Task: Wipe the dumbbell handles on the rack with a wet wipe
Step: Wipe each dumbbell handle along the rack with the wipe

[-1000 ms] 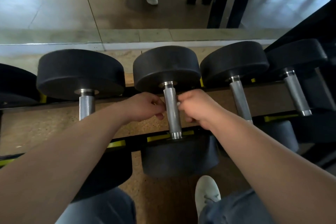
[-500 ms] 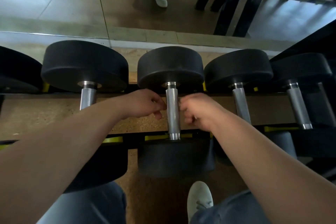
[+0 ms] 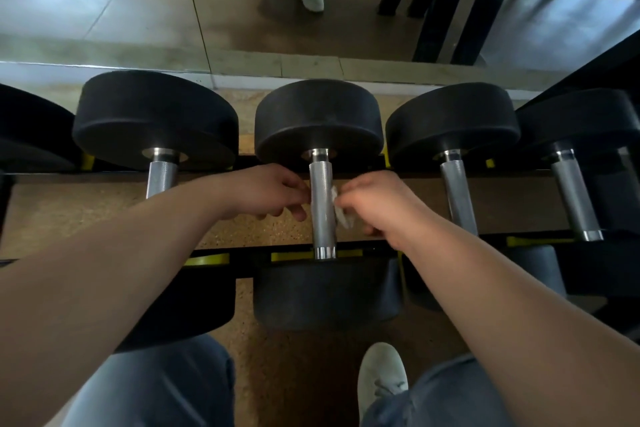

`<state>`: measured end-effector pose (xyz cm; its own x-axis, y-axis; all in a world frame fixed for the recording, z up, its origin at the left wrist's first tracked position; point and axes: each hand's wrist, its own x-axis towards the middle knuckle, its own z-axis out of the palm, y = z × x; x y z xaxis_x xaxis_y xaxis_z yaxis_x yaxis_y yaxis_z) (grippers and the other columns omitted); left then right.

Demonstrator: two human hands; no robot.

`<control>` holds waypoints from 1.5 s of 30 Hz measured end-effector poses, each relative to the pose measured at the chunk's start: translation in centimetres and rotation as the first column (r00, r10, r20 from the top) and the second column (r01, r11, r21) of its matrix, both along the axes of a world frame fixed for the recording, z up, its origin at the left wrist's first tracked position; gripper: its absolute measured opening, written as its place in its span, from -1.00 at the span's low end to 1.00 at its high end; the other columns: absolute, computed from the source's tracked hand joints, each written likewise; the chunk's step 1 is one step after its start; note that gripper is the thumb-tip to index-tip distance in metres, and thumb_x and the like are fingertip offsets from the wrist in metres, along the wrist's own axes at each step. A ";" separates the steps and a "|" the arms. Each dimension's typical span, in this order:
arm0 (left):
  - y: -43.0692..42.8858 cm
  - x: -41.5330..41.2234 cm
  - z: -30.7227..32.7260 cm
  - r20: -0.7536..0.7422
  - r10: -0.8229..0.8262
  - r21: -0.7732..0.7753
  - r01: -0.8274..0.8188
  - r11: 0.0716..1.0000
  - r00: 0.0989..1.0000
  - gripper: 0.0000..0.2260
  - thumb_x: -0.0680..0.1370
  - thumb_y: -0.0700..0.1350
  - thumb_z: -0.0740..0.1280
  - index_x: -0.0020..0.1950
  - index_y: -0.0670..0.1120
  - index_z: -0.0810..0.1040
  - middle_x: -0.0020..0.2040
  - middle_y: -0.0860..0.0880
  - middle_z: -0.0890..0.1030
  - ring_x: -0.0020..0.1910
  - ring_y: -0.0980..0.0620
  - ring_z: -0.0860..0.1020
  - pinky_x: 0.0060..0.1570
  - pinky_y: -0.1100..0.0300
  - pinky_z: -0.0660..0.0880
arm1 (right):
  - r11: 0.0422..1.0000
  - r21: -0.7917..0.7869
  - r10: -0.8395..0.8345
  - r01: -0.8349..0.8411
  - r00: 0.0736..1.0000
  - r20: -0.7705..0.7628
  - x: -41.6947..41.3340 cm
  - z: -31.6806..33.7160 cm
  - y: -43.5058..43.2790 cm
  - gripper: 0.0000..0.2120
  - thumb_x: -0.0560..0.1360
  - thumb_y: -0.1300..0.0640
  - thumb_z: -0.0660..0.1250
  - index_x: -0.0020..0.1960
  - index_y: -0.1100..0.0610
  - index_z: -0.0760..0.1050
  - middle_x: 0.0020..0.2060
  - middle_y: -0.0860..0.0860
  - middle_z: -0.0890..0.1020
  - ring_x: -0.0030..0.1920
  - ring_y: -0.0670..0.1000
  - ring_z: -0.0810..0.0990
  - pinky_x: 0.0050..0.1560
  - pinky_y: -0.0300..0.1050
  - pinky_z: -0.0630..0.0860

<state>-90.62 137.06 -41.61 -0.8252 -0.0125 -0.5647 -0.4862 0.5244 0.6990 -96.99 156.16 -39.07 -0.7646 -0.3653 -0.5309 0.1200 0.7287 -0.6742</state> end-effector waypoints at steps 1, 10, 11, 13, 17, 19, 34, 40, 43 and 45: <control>0.0 0.0 0.1 -0.010 0.017 0.000 -0.017 1.000 1.000 -0.86 0.67 0.02 0.29 0.12 0.10 0.64 -0.08 0.06 0.74 -0.29 0.09 0.43 -0.33 0.22 0.39 | 0.994 -0.082 -0.068 0.065 0.997 -0.040 -0.1 -0.3 -0.4 -0.90 0.57 0.09 0.44 0.07 -0.05 0.61 -0.04 -0.05 0.67 -0.11 -0.06 0.61 -0.23 -0.19 0.48; -0.4 -0.2 0.1 -0.036 0.073 -0.003 -0.073 0.997 0.997 -0.85 0.67 0.00 0.27 0.12 0.11 0.64 -0.08 0.07 0.74 -0.30 0.09 0.42 -0.31 0.21 0.39 | 0.934 0.009 0.353 -0.358 0.915 -0.197 -0.1 0.0 0.0 -0.89 0.51 -0.01 0.50 0.00 -0.07 0.62 -0.11 -0.12 0.66 -0.10 -0.18 0.62 -0.17 -0.27 0.47; -0.4 -0.1 0.1 -0.035 0.066 -0.013 -0.066 0.998 0.997 -0.85 0.68 0.01 0.27 0.13 0.13 0.64 -0.08 0.08 0.74 -0.28 0.09 0.44 -0.30 0.20 0.39 | 0.882 0.082 0.471 -0.464 0.872 -0.134 0.3 0.1 0.4 -0.88 0.49 -0.02 0.52 -0.02 -0.07 0.62 -0.11 -0.13 0.66 -0.09 -0.18 0.62 -0.13 -0.23 0.49; -0.3 0.0 0.1 -0.027 0.050 -0.041 -0.051 0.998 0.998 -0.85 0.67 0.03 0.27 0.14 0.14 0.63 -0.08 0.10 0.73 -0.26 0.08 0.46 -0.29 0.19 0.41 | 0.797 0.182 0.596 -0.576 0.798 -0.084 0.9 0.2 0.8 -0.87 0.47 -0.01 0.54 -0.03 -0.08 0.63 -0.10 -0.16 0.63 -0.08 -0.20 0.59 -0.08 -0.19 0.50; 0.1 0.0 0.2 -0.036 0.056 -0.033 -0.057 0.998 0.998 -0.84 0.68 0.02 0.27 0.13 0.08 0.64 -0.07 0.07 0.72 -0.29 0.09 0.43 -0.33 0.22 0.38 | 0.875 0.087 0.470 -0.476 0.794 -0.385 0.6 -0.2 0.0 -0.92 0.52 0.01 0.49 0.01 -0.06 0.65 -0.12 -0.17 0.63 -0.10 -0.26 0.60 -0.12 -0.37 0.46; 0.4 0.0 0.3 -0.035 0.067 -0.023 -0.068 0.997 0.997 -0.83 0.68 0.01 0.27 0.11 0.03 0.65 -0.07 0.07 0.72 -0.31 0.11 0.42 -0.36 0.23 0.37 | 0.919 -0.028 0.321 -0.394 0.786 -0.529 -0.1 -1.0 -0.7 -0.92 0.55 0.01 0.46 0.03 -0.05 0.65 -0.12 -0.18 0.63 -0.10 -0.28 0.60 -0.15 -0.41 0.45; 0.5 0.2 0.8 -0.028 0.093 -0.004 -0.093 0.996 0.995 -0.81 0.69 -0.02 0.24 0.16 0.05 0.64 -0.07 0.07 0.73 -0.33 0.11 0.40 -0.36 0.24 0.37 | 0.724 0.138 0.677 -0.676 0.659 -0.326 -1.0 -0.5 1.0 -0.90 0.49 -0.04 0.52 0.00 -0.12 0.69 -0.10 -0.22 0.67 -0.06 -0.27 0.63 0.02 -0.22 0.56; 1.1 0.2 1.2 0.026 0.166 0.027 -0.166 0.986 0.986 -0.81 0.67 0.06 0.28 0.15 0.02 0.62 -0.19 0.03 0.73 -0.42 0.13 0.36 -0.43 0.26 0.29 | 0.897 -0.009 0.365 -0.443 0.749 -0.553 -1.0 -1.6 0.2 -0.90 0.57 -0.08 0.42 0.02 -0.08 0.61 -0.14 -0.18 0.64 -0.12 -0.26 0.61 -0.15 -0.36 0.48; 1.1 0.1 1.2 -0.059 0.317 0.075 -0.312 0.947 0.947 -0.77 0.64 0.15 0.30 0.13 0.03 0.60 -0.22 0.03 0.70 -0.44 0.15 0.36 -0.46 0.27 0.28 | 0.951 -0.071 0.206 -0.300 0.789 -0.578 -0.7 -1.8 -0.3 -0.83 0.57 -0.11 0.41 0.00 -0.02 0.58 -0.25 -0.10 0.65 -0.24 -0.20 0.64 -0.21 -0.27 0.57; 1.1 0.2 1.5 -0.133 0.311 0.087 -0.301 0.950 0.941 -0.77 0.63 0.14 0.33 0.09 0.01 0.63 -0.15 0.01 0.69 -0.43 0.16 0.39 -0.45 0.27 0.31 | 0.964 -0.104 0.147 -0.245 0.816 -0.559 -0.4 -1.9 -0.6 -0.85 0.58 -0.08 0.41 -0.02 0.00 0.58 -0.29 -0.08 0.64 -0.29 -0.17 0.63 -0.25 -0.28 0.56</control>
